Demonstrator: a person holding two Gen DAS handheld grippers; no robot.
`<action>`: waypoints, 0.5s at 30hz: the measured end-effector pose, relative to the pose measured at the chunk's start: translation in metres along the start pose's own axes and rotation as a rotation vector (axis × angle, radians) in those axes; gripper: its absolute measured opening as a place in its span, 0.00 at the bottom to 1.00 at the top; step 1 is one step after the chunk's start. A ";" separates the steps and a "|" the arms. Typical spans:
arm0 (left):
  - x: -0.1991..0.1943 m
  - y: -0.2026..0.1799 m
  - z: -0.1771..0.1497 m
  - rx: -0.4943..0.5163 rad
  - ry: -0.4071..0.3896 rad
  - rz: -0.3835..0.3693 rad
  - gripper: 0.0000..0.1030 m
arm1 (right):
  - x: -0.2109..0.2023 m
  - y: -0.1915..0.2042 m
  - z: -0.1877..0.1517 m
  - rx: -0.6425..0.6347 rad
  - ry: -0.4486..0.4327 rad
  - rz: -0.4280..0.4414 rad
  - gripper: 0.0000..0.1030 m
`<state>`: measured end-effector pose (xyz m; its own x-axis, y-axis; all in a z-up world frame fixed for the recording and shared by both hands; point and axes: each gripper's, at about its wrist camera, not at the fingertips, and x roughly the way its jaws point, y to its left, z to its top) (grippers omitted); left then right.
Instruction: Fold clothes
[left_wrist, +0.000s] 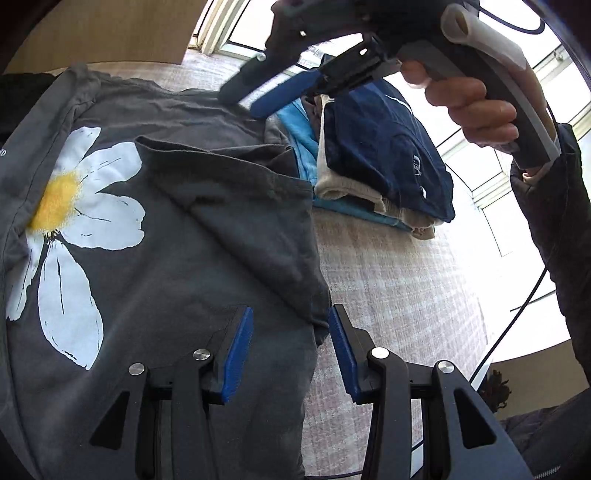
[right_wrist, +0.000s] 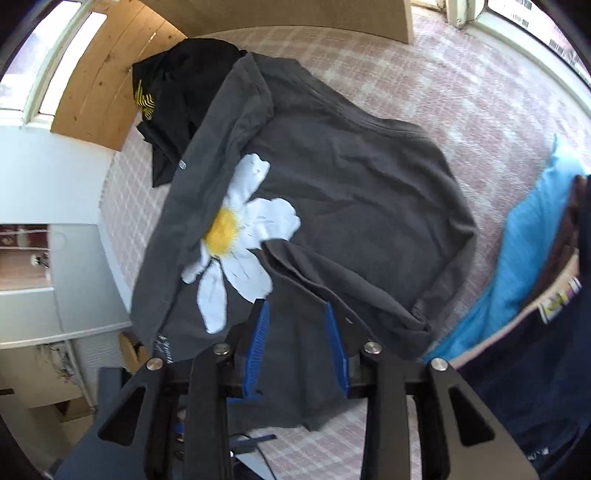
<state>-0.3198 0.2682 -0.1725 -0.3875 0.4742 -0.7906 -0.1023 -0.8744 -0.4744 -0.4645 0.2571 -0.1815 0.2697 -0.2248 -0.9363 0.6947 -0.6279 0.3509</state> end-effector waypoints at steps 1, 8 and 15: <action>-0.003 0.000 0.000 0.013 0.003 0.007 0.41 | 0.002 -0.006 -0.018 0.019 0.006 -0.012 0.32; -0.008 0.029 -0.012 0.017 0.068 0.070 0.41 | 0.037 -0.043 -0.079 0.177 -0.021 0.012 0.32; -0.010 0.052 -0.023 0.010 0.135 0.143 0.41 | 0.037 -0.048 -0.080 0.187 -0.096 0.012 0.06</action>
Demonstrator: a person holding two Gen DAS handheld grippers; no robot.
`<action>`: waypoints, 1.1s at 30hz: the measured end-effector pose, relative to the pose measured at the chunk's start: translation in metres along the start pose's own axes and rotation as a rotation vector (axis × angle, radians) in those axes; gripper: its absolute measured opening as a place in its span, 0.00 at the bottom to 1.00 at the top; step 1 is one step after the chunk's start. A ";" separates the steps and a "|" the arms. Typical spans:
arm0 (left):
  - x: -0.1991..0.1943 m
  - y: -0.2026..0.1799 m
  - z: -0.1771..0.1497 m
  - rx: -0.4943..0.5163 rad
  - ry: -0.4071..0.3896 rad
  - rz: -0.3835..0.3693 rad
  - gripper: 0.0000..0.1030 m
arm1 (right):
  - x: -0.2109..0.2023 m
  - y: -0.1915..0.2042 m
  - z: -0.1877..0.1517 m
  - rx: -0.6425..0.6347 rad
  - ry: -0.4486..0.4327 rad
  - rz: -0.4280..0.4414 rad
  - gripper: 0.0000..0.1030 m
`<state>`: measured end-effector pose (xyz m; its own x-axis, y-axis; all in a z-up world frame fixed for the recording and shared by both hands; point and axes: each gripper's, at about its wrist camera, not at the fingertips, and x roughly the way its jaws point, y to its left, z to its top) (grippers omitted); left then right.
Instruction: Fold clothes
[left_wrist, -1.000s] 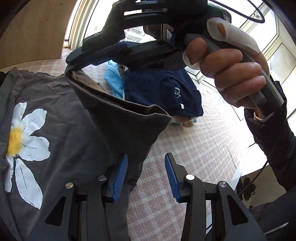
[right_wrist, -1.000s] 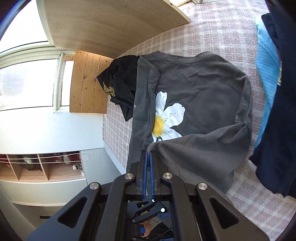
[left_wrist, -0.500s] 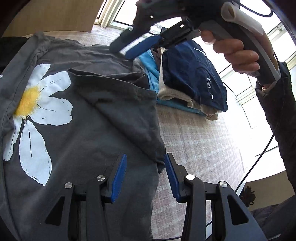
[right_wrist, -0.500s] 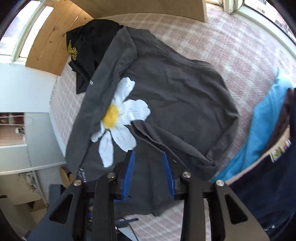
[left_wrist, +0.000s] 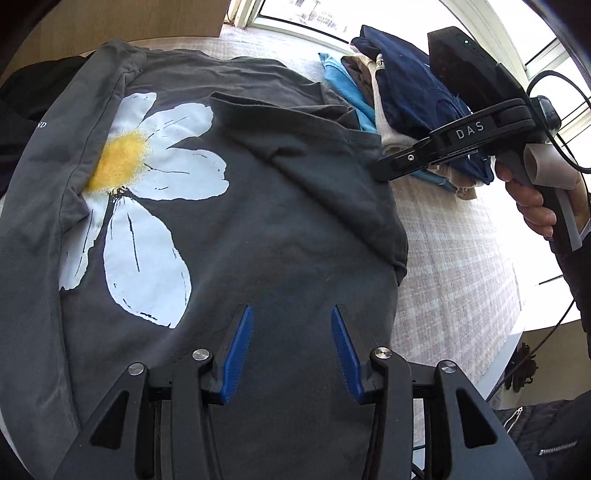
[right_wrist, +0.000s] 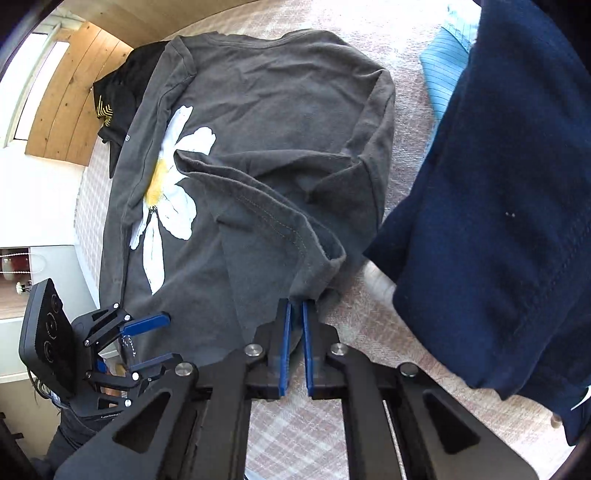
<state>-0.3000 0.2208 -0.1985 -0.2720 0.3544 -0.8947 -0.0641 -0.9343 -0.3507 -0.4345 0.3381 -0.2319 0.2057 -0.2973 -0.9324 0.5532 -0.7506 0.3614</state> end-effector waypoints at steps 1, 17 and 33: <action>0.001 0.002 -0.001 0.006 0.013 0.013 0.41 | -0.003 0.003 -0.001 -0.013 -0.013 -0.007 0.06; -0.062 0.023 -0.037 0.012 -0.072 0.029 0.42 | 0.009 0.127 0.008 -0.221 0.122 0.245 0.15; -0.017 -0.019 0.013 0.129 -0.067 -0.060 0.45 | 0.017 0.093 0.084 -0.732 0.174 -0.467 0.28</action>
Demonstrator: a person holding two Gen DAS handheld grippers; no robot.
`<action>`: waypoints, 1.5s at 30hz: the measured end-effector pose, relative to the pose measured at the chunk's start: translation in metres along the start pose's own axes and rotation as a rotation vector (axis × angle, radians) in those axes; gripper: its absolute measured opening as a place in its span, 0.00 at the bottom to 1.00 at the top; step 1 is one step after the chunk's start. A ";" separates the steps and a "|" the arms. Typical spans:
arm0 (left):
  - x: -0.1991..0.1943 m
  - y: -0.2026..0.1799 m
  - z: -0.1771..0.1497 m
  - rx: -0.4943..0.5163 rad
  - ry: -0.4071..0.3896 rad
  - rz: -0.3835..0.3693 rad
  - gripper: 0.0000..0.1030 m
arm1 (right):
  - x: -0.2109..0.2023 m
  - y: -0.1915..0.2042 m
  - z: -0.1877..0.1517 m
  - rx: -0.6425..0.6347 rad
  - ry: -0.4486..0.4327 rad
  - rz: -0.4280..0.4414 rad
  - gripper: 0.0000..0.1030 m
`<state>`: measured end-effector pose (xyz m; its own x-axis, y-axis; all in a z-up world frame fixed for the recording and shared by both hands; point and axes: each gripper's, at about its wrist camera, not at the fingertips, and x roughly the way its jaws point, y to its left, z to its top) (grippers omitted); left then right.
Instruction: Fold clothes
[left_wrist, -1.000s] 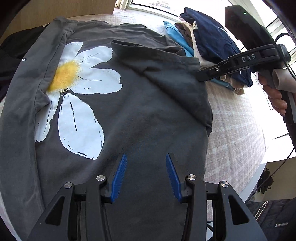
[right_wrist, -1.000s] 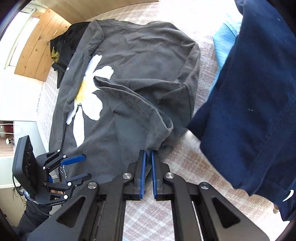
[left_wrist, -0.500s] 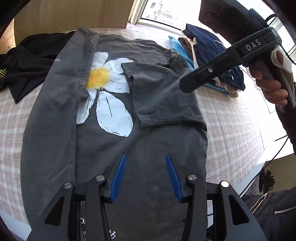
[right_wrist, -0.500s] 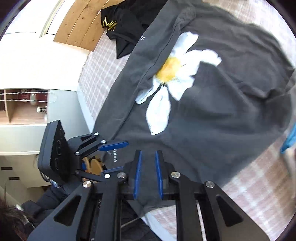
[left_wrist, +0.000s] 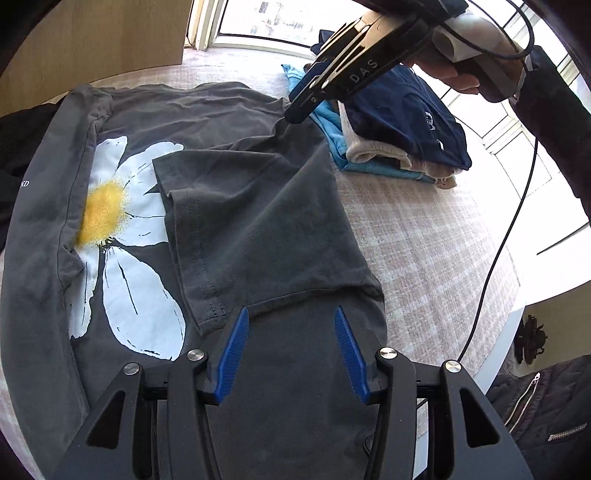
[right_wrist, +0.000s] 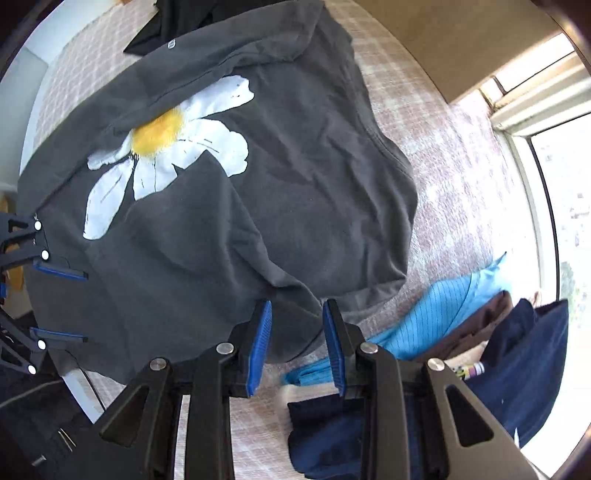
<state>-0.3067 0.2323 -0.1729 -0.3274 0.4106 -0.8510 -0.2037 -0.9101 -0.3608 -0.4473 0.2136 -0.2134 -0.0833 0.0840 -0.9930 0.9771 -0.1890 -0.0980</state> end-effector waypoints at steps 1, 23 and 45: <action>-0.001 0.001 0.002 -0.003 -0.013 -0.012 0.45 | 0.006 0.000 0.002 -0.025 0.018 -0.006 0.28; 0.021 0.007 0.028 0.027 -0.011 -0.028 0.46 | -0.019 -0.004 0.002 0.056 -0.025 -0.038 0.31; -0.124 0.004 -0.199 -0.334 -0.078 0.172 0.45 | -0.025 0.100 -0.125 0.440 -0.220 0.425 0.33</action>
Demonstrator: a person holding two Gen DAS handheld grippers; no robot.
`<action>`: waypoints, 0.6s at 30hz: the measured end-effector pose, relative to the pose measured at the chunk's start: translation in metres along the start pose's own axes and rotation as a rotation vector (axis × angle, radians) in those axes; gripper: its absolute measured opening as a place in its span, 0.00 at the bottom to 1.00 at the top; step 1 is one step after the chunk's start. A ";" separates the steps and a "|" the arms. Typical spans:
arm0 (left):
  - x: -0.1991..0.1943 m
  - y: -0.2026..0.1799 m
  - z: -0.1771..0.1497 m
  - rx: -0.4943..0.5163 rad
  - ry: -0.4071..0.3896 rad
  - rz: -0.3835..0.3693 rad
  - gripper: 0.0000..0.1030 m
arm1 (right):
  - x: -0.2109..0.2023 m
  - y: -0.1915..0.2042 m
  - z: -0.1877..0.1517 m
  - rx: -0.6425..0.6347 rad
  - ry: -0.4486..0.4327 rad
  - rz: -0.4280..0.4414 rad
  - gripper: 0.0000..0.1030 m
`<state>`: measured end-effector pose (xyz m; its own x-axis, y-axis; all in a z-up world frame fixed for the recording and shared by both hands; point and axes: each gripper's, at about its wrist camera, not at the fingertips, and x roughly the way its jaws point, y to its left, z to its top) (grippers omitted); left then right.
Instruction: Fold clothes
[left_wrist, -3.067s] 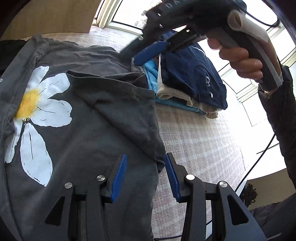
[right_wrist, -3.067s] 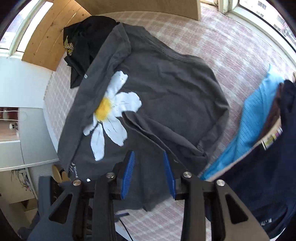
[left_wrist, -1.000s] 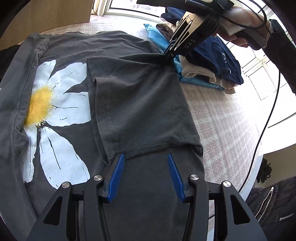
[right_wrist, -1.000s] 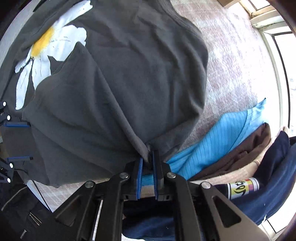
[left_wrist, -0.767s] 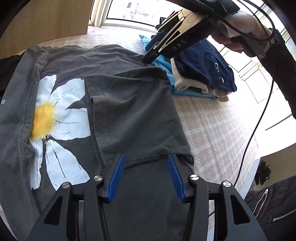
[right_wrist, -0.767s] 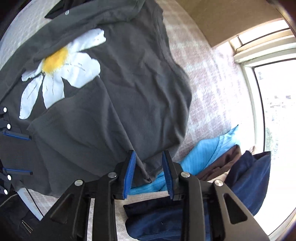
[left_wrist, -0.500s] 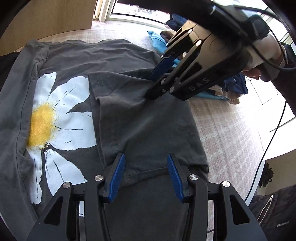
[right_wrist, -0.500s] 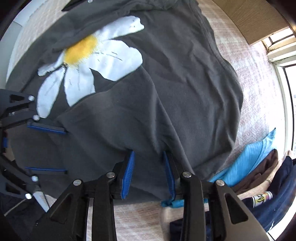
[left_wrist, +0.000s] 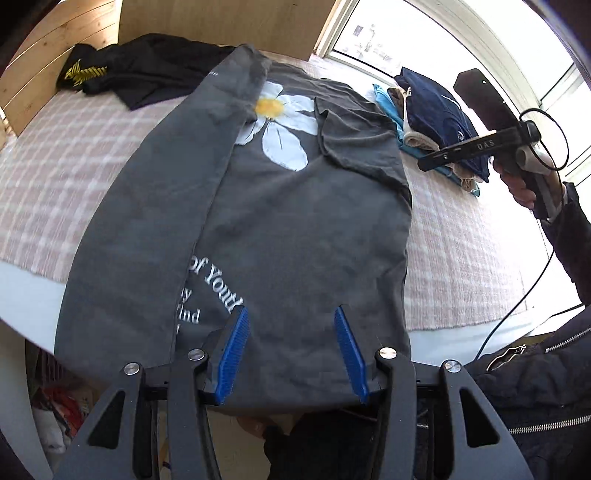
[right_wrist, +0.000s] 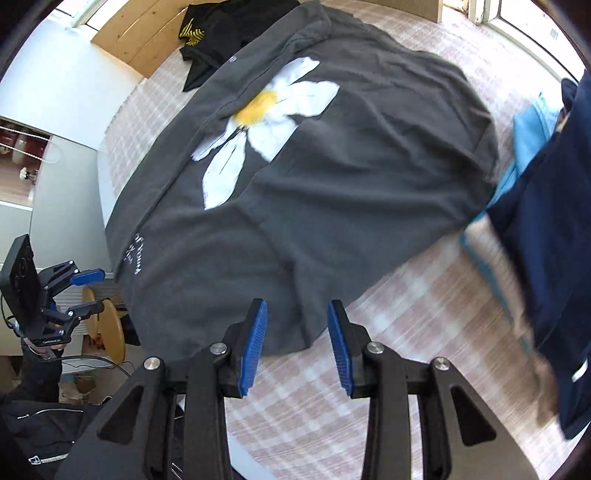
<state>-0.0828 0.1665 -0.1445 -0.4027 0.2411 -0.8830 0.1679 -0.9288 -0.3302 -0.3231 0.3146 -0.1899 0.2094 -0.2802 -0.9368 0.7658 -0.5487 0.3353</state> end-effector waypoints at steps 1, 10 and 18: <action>-0.002 0.001 -0.014 -0.016 0.000 -0.002 0.45 | 0.009 0.010 -0.012 0.014 0.000 0.007 0.33; 0.004 -0.026 -0.096 0.080 0.007 -0.046 0.45 | 0.073 0.080 -0.100 0.109 0.007 -0.023 0.33; -0.009 -0.031 -0.149 0.144 0.019 -0.082 0.45 | 0.079 0.127 -0.157 0.187 -0.060 -0.005 0.33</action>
<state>0.0496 0.2346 -0.1756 -0.3926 0.3216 -0.8616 0.0041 -0.9362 -0.3513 -0.1134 0.3461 -0.2372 0.1651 -0.3200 -0.9329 0.6396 -0.6853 0.3483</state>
